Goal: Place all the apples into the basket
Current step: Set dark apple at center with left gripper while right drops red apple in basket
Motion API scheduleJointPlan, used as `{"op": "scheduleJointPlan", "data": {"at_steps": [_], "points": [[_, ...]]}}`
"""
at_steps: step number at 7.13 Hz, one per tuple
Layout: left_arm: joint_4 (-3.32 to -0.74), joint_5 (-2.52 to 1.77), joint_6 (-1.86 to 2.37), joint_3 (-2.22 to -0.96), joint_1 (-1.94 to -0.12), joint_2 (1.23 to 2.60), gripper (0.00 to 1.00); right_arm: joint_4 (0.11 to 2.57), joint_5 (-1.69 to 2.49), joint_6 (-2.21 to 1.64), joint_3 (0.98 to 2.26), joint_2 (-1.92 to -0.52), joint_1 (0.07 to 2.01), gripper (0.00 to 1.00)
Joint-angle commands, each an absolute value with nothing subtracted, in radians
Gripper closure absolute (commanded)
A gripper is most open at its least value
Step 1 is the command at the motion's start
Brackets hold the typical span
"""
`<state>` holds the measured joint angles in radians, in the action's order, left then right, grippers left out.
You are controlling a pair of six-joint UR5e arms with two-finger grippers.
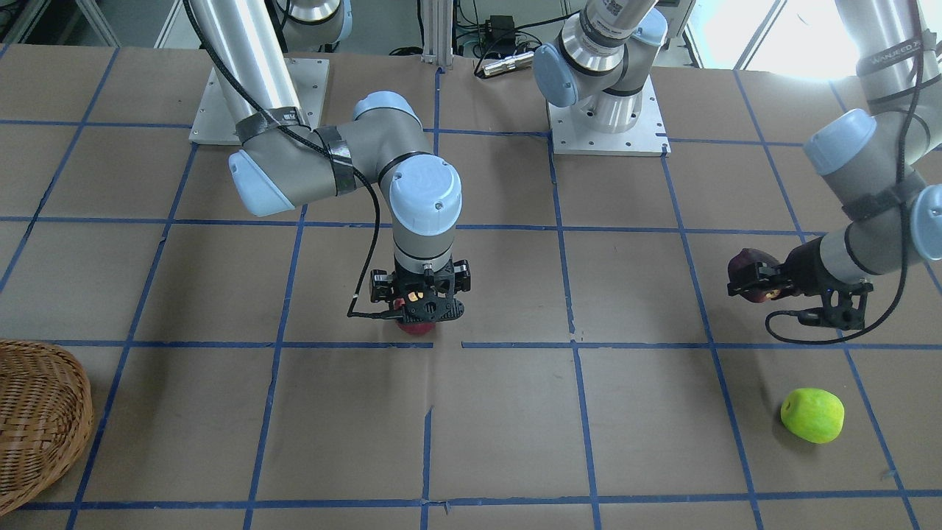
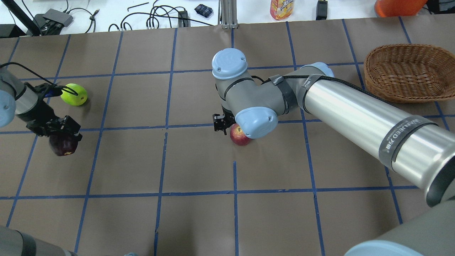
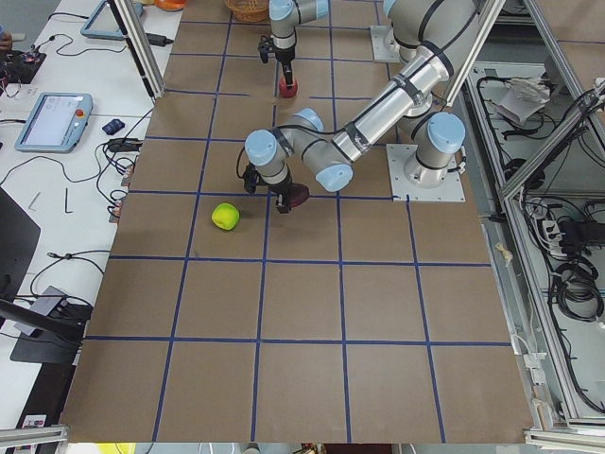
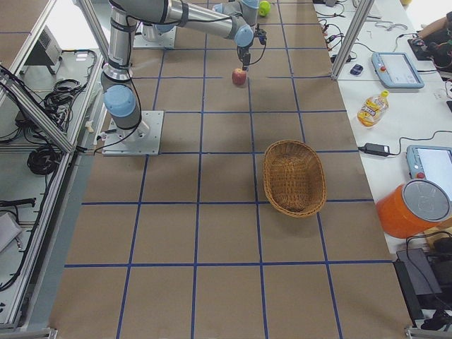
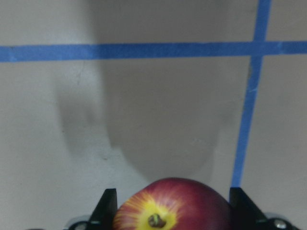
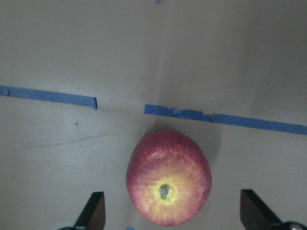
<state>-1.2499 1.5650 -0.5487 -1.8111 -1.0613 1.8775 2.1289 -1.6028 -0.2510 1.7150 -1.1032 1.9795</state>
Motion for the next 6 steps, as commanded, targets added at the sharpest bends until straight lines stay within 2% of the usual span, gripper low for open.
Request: {"op": "scheduleJointPlan", "data": {"at_steps": [1,2,3,4,6], "points": [[-1.284,1.51,-0.261,-1.775,-1.32,1.821,1.0,2.262,-1.601,-0.247,1.792,-1.094,1.98,0.0],[-1.281,1.503,-0.182,-1.775,-1.38,1.828,1.0,2.266,-1.603,-0.245,1.792,-1.095,1.98,0.17],[-1.279,1.502,-0.149,-1.776,-1.405,1.842,1.0,2.266,-1.623,-0.242,1.79,-1.095,1.98,0.48],[-1.282,1.493,-0.123,-1.785,-1.431,1.842,1.0,2.257,-1.647,-0.239,1.781,-1.103,1.979,0.7],[-1.269,1.46,0.029,-1.775,-1.533,1.853,1.0,2.196,-1.648,-0.23,1.761,-1.196,1.918,0.75]]}}
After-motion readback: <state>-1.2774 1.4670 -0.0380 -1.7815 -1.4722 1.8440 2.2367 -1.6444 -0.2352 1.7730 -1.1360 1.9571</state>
